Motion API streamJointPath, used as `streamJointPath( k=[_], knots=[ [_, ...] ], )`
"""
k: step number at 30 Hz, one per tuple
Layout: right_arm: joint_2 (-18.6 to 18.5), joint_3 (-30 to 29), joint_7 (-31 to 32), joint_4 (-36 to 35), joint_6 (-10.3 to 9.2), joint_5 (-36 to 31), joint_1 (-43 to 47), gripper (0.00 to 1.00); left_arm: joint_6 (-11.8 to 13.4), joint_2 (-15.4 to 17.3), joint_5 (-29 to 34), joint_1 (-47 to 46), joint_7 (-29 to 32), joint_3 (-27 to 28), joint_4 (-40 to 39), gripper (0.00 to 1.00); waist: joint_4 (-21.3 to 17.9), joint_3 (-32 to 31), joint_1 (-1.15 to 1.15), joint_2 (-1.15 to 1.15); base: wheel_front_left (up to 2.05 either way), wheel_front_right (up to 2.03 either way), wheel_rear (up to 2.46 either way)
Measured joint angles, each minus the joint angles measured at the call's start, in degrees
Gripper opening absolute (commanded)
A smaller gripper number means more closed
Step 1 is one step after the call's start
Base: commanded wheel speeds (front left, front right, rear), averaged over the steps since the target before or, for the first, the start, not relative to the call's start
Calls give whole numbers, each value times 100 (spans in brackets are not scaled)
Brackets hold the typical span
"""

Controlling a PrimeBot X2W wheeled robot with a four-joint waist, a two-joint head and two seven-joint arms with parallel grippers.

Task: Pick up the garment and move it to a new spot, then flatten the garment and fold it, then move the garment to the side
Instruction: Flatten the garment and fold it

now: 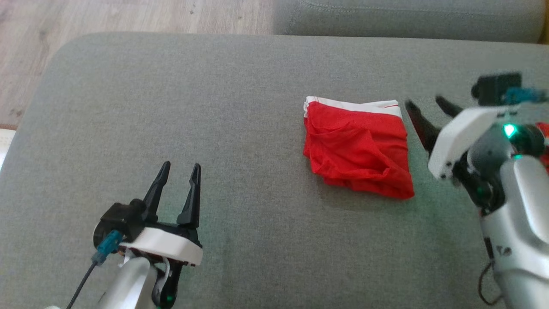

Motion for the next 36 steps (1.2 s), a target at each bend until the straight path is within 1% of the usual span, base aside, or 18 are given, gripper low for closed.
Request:
streamJointPath(
  k=[1, 2, 3, 5, 6, 10, 12, 15, 18, 21, 23, 25, 28, 29, 33, 36],
  knots=[
    [-38, 33, -35, 144, 0, -202, 25, 58, 0, 7, 0, -2, 0, -10, -13, 100, 0, 30, 0, 0, 0, 0, 0],
    [-55, 47, -91, 279, 0, -325, 25, 27, 0, 18, 0, -12, 0, -25, -22, 100, 1, 66, 0, 0, 0, 0, 0],
    [-62, 76, -133, 396, 0, -377, 15, 0, 0, 25, -1, -25, 0, -37, -32, 100, 4, 103, 0, 0, 0, 0, 0],
    [-69, 243, -207, 634, 0, -492, -23, 0, 0, 33, -1, -49, 0, -46, -49, 100, 18, 181, 0, 0, 0, 0, 0],
    [-69, 243, -207, 634, 0, -492, -23, 0, 0, 33, -1, -49, 0, -46, -49, 100, 18, 181, 0, 0, 0, 0, 0],
    [-62, 899, -268, 1090, 0, -614, -246, 0, 1, 65, -1, -83, 0, -52, -55, 100, 51, 310, 1, 0, 0, 0, 0],
    [-3, 1235, -254, 1204, 0, -498, -354, 0, 0, 65, -1, -107, 0, -52, -55, 100, 75, 333, 1, 0, 0, 0, 0],
    [156, 1708, -145, 1172, 0, -66, -383, 0, 0, 65, -1, -154, 0, -48, -55, 100, 82, 313, 1, 0, 0, 0, 0],
    [210, 2258, 114, 828, 0, 527, -321, 0, 0, 67, -1, -151, 0, -40, -46, 100, 69, 235, 1, 0, 0, 0, 0],
    [238, 2766, 509, 189, 0, 1304, -116, 0, 0, 82, -1, -140, 0, 0, -37, 100, 17, 132, 1, 0, 0, 0, 0],
    [276, 2947, 695, -283, 0, 1864, 180, 0, 0, 90, -1, -115, 0, 65, -36, 100, -40, 55, 0, 0, 0, 0, 0],
    [283, 2934, 705, -717, 0, 2179, 508, 0, 1, 97, 0, -49, 0, 191, -43, 100, -116, -31, 0, 0, 0, 0, 0],
    [278, 2494, 255, -1139, 0, 2139, 853, 0, 10, 119, 1, 157, 0, 383, -57, 100, -261, -165, 0, 0, 0, 0, 0],
    [282, 2235, -20, -1241, 0, 1981, 949, 100, 11, 120, 7, 240, 0, 442, -74, 100, -311, -216, 0, 0, 0, 0, 0],
    [482, 999, -1121, -1514, 0, 1236, 1463, 100, 22, 138, 29, 563, 0, 713, -177, 100, -527, -407, 0, 0, 0, 0, 0],
    [641, 294, -1766, -1604, 0, 630, 1943, 100, 75, 155, 77, 754, 0, 881, -261, 100, -687, -541, -1, 0, 0, 0, 0]
  ],
)
